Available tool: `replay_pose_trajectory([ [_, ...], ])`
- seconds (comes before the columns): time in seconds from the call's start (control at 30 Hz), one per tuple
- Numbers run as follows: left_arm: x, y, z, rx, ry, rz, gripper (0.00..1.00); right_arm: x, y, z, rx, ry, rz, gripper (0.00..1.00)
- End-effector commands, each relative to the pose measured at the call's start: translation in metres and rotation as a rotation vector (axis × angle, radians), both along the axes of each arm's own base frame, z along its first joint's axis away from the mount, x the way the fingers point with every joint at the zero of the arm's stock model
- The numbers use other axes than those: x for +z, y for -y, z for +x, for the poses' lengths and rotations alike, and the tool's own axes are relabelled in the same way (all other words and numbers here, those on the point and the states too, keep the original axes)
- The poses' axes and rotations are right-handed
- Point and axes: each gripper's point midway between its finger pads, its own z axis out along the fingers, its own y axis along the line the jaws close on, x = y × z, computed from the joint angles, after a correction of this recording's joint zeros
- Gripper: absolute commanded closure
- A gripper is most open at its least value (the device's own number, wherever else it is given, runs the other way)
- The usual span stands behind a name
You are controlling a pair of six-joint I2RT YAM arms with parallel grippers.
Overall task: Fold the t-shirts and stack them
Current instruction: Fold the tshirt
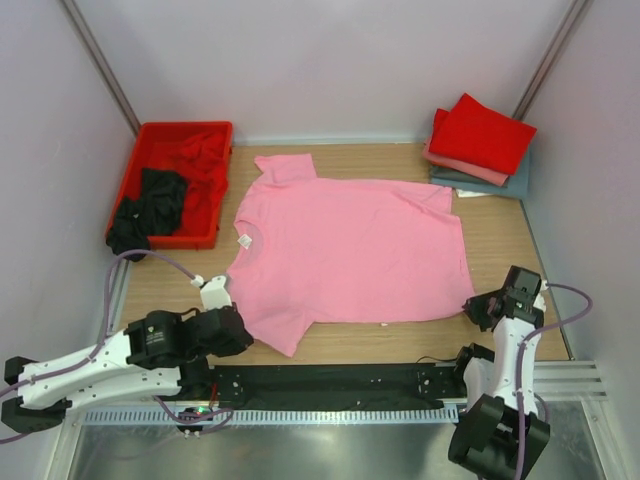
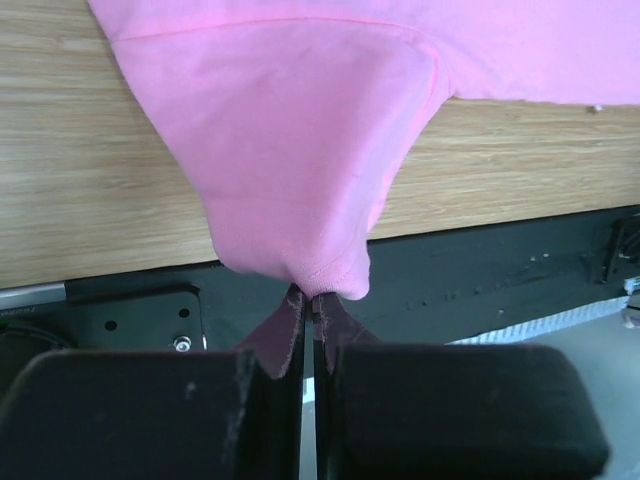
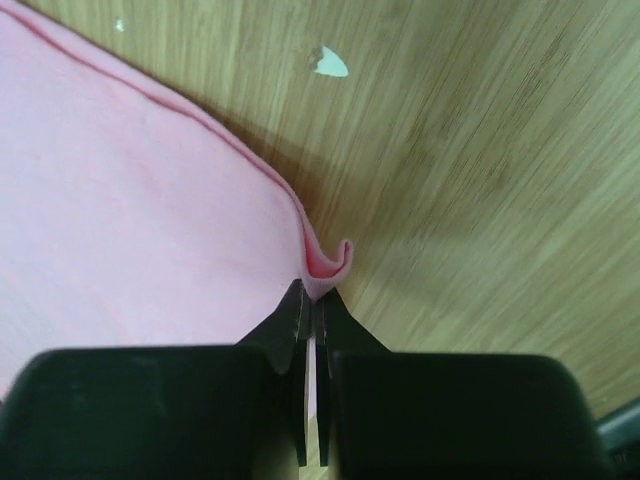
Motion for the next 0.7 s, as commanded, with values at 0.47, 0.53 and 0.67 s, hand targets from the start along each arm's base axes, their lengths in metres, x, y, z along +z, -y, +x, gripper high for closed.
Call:
replay_pose_trajectory([
  [0.47, 0.096, 0.016, 0.047, 0.010, 0.209, 0.082, 1.00, 0.055, 0.001, 0.042, 0.131, 0.156, -0.009, 0.99],
  [0.53, 0.101, 0.022, 0.060, 0.018, 0.197, 0.086, 1.00, 0.058, 0.005, 0.057, 0.144, 0.164, 0.006, 0.99],
  [0.67, 0.104, 0.035, 0.094, -0.001, 0.158, 0.089, 1.00, 0.065, 0.014, 0.085, 0.184, 0.178, -0.029, 0.99],
])
